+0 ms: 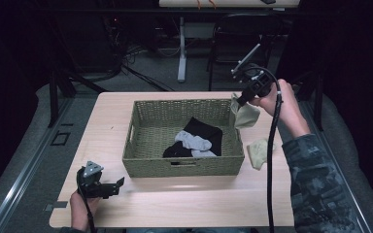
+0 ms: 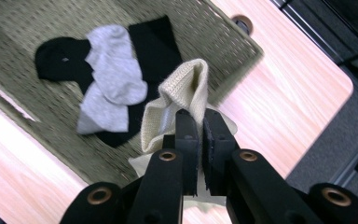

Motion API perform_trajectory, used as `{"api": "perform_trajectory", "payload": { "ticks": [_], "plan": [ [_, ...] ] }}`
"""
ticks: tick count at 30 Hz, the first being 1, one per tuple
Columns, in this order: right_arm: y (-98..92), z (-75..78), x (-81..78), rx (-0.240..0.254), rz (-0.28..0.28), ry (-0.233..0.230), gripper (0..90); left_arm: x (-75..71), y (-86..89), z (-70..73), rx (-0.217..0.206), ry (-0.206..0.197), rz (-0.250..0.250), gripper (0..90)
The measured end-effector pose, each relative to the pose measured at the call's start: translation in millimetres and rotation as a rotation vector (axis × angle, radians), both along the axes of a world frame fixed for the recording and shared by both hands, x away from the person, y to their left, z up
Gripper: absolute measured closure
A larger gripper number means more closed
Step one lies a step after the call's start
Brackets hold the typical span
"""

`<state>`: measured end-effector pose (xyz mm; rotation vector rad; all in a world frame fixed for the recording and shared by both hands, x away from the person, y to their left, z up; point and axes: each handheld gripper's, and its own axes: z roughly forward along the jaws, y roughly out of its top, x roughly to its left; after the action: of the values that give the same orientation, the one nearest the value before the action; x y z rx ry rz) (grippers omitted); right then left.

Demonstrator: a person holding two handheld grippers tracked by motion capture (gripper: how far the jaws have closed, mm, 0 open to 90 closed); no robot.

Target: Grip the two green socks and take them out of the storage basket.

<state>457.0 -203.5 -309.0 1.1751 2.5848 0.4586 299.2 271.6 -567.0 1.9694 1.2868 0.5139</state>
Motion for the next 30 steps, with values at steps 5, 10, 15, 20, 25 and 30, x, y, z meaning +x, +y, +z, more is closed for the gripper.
{"api": "perform_trajectory", "payload": {
  "ticks": [5,10,15,20,25,30],
  "plan": [
    [-24.6,-7.0,-1.4,-0.012,-0.040,0.011,86.5,0.5,-0.1,-0.1,0.002,0.002,-0.001,0.2],
    [-48.3,-15.1,-3.0,-0.007,-0.073,0.025,86.5,0.8,-0.5,-0.4,0.003,0.004,-0.004,0.2],
    [-70.1,-31.4,-5.0,0.016,-0.125,0.041,86.5,0.3,1.2,0.4,-0.003,-0.001,0.005,0.2],
    [-84.7,-53.9,-6.3,0.032,-0.149,0.065,86.5,0.3,1.1,0.5,-0.006,-0.004,0.007,0.2],
    [-94.7,-73.2,-6.2,0.051,-0.181,0.084,86.4,0.6,1.5,0.4,-0.005,0.001,0.008,0.2],
    [-104.1,-96.2,-4.1,0.053,-0.211,0.110,86.4,0.4,2.0,0.6,-0.001,0.000,0.008,0.2]
  ]
}}
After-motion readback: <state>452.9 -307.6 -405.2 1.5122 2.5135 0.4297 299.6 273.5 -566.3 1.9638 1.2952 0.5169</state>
